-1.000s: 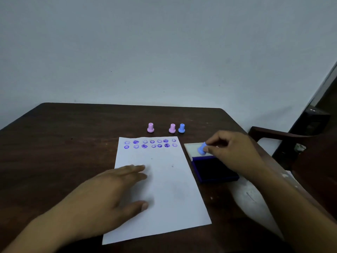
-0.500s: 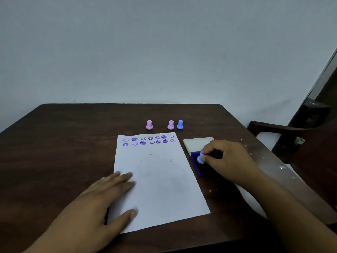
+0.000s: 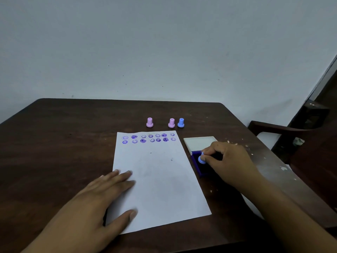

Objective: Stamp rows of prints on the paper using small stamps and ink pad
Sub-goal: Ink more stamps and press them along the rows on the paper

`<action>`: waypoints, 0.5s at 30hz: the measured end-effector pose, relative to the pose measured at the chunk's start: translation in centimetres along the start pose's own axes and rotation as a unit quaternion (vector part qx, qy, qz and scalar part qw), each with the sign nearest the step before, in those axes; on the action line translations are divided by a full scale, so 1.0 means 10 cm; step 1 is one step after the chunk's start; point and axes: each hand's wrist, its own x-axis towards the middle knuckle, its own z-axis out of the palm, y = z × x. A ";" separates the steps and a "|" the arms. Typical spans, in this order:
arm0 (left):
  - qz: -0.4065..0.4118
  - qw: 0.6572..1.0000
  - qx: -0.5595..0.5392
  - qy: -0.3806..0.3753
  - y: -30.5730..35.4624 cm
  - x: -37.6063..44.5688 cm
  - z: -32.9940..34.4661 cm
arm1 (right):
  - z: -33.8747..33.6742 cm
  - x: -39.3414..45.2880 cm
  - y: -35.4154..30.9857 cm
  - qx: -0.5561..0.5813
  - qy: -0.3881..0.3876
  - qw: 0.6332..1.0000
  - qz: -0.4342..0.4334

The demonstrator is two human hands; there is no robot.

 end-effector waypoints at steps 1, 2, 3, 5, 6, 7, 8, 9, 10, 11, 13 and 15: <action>0.002 1.000 -0.002 -0.002 0.00 0.00 -0.02 | 0.00 -0.01 -0.01 0.001 0.004 1.000 -0.003; 0.004 1.000 -0.003 -0.003 0.01 0.00 -0.03 | 0.00 -0.03 -0.02 0.002 0.008 1.000 -0.006; 0.004 1.000 0.000 -0.001 0.02 0.00 -0.03 | 0.00 -0.04 -0.02 0.001 0.011 1.000 -0.009; 0.006 1.000 0.007 0.002 0.05 0.01 -0.05 | 0.00 -0.05 -0.01 0.002 0.014 1.000 -0.015; 0.006 1.000 0.010 0.004 0.07 0.00 -0.06 | -0.01 -0.06 -0.01 0.006 0.016 1.000 -0.015; 0.004 1.000 0.012 0.005 0.08 0.00 -0.06 | -0.01 -0.07 0.00 0.010 0.017 1.000 -0.015; 0.003 1.000 0.014 0.006 0.09 0.00 -0.07 | -0.01 -0.07 0.01 0.012 0.019 1.000 -0.014; 0.003 1.000 0.015 0.004 0.10 -0.01 -0.07 | -0.01 -0.08 0.01 0.013 0.021 1.000 -0.014; 0.003 1.000 0.015 0.002 0.10 -0.01 -0.08 | -0.01 -0.08 0.01 0.012 0.024 1.000 -0.015; 0.004 1.000 0.015 0.001 0.10 -0.02 -0.08 | -0.01 -0.08 0.00 0.009 0.026 0.999 -0.017; 0.002 1.000 0.017 0.002 0.10 -0.01 -0.08 | -0.01 -0.06 -0.01 0.003 0.032 0.999 -0.022; 0.004 1.000 0.019 0.005 0.10 -0.02 -0.08 | -0.02 -0.04 -0.03 -0.001 0.033 0.999 -0.024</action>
